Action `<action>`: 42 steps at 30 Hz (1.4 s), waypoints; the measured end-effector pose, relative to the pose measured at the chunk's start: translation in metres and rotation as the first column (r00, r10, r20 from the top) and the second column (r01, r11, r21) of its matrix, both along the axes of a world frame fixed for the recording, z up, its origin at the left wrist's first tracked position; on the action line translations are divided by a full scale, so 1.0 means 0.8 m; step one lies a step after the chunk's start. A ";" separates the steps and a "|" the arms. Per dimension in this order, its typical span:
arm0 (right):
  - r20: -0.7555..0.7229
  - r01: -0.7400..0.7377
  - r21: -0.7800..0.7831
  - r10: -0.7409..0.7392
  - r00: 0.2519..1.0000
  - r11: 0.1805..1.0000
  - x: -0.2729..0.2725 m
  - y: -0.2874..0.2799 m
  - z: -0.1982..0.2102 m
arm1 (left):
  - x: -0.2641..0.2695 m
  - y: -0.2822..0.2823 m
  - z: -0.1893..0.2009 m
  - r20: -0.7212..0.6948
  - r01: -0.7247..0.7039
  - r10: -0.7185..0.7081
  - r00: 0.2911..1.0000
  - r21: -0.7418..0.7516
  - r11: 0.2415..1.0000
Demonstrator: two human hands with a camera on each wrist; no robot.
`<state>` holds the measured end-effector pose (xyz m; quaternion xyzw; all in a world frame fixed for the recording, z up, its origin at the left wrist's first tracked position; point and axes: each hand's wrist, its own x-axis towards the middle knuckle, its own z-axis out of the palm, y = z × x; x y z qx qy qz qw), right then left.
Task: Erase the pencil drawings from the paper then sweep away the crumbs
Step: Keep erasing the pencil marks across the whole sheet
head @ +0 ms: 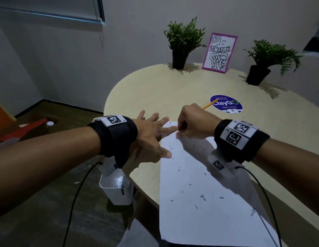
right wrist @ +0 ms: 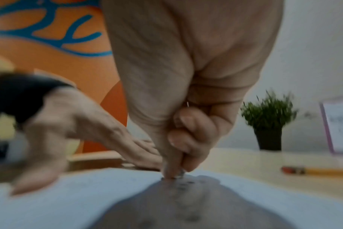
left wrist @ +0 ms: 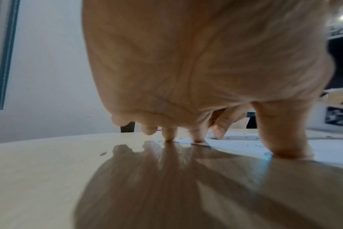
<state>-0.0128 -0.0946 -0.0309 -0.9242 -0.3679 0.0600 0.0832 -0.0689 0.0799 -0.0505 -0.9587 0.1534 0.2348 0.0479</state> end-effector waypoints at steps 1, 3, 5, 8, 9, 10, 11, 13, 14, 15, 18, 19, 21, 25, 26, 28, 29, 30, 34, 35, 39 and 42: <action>0.026 0.029 -0.006 -0.029 0.999 1.000 0.006 -0.002 0.002 | 0.001 -0.001 0.001 0.003 0.005 -0.005 1.000 0.021 1.000; 0.020 0.005 -0.020 -0.005 1.000 1.000 0.004 -0.004 0.003 | 0.001 -0.003 0.003 0.003 0.007 -0.007 1.000 0.047 0.999; -0.055 -0.105 -0.052 0.103 0.993 0.993 -0.013 -0.001 0.004 | 0.000 -0.004 0.006 -0.007 -0.001 0.002 1.000 0.064 0.998; -0.048 -0.097 -0.052 0.095 0.994 0.994 -0.011 0.002 0.008 | 0.002 -0.005 0.010 -0.025 -0.007 0.009 1.000 0.081 0.997; -0.015 -0.051 -0.042 0.051 0.999 0.998 -0.001 0.000 0.009 | 0.002 -0.006 0.011 -0.028 -0.010 0.012 1.000 0.086 0.996; 0.015 -0.015 -0.042 0.016 1.000 0.999 0.007 -0.001 0.010 | 0.002 -0.008 0.010 -0.027 -0.013 0.016 1.000 0.092 0.996; 0.031 -0.001 -0.045 0.002 1.000 0.999 0.010 -0.002 0.010 | 0.001 -0.010 0.011 -0.026 -0.016 0.019 0.999 0.098 0.995; 0.013 -0.035 -0.054 0.036 0.999 0.998 0.003 0.001 0.008 | -0.002 -0.012 0.014 -0.024 -0.020 0.023 0.999 0.108 0.994; -0.021 -0.078 -0.065 0.076 0.997 0.995 -0.007 0.004 0.008 | -0.002 -0.012 0.016 -0.027 -0.022 0.025 0.999 0.108 0.994; -0.068 -0.113 -0.078 0.107 0.992 0.991 -0.016 0.006 0.008 | -0.002 -0.013 0.018 -0.030 -0.024 0.027 0.999 0.109 0.994; -0.065 -0.084 -0.079 0.079 0.995 0.993 -0.004 0.004 0.013 | 0.001 -0.014 0.018 -0.037 -0.025 0.031 0.999 0.133 0.991; -0.027 -0.037 -0.069 0.035 0.999 0.997 0.007 0.001 0.015 | 0.001 -0.016 0.017 -0.037 -0.028 0.033 0.999 0.139 0.990; 0.023 0.030 -0.067 -0.029 0.999 0.997 0.019 -0.002 0.015 | 0.001 -0.019 0.016 -0.038 -0.039 0.045 0.998 0.148 0.988; -0.049 -0.100 -0.094 0.096 0.994 0.991 -0.018 0.010 0.008 | 0.004 -0.019 0.019 -0.046 -0.044 0.052 0.998 0.168 0.985; -0.091 -0.124 -0.099 0.115 0.989 0.987 -0.025 0.011 0.009 | 0.005 -0.019 0.019 -0.046 -0.042 0.050 0.998 0.173 0.984; -0.088 -0.079 -0.083 0.072 0.994 0.993 -0.011 0.008 0.013 | 0.006 -0.020 0.018 -0.048 -0.041 0.050 0.998 0.186 0.982; -0.049 -0.030 -0.065 0.027 0.998 0.997 0.002 0.006 0.014 | 0.006 -0.021 0.017 -0.046 -0.041 0.050 0.998 0.192 0.981; -0.005 0.013 -0.058 -0.013 1.000 0.998 0.013 0.003 0.014 | 0.006 -0.022 0.017 -0.042 -0.042 0.052 0.998 0.196 0.980; -0.006 -0.039 -0.080 0.038 0.999 0.996 0.001 0.008 0.006 | 0.004 -0.023 0.021 -0.049 -0.045 0.056 0.997 0.193 0.980; -0.040 -0.085 -0.092 0.082 0.996 0.992 -0.011 0.011 0.006 | 0.005 -0.021 0.021 -0.057 -0.043 0.054 0.997 0.180 0.983; -0.029 -0.025 -0.063 0.023 0.999 0.998 0.009 0.006 0.012 | 0.005 -0.019 0.019 -0.055 -0.053 0.063 0.997 0.166 0.985; 0.031 0.029 -0.047 -0.027 0.999 0.998 0.021 0.003 0.009 | 0.002 -0.023 0.018 -0.051 -0.060 0.070 0.996 0.165 0.984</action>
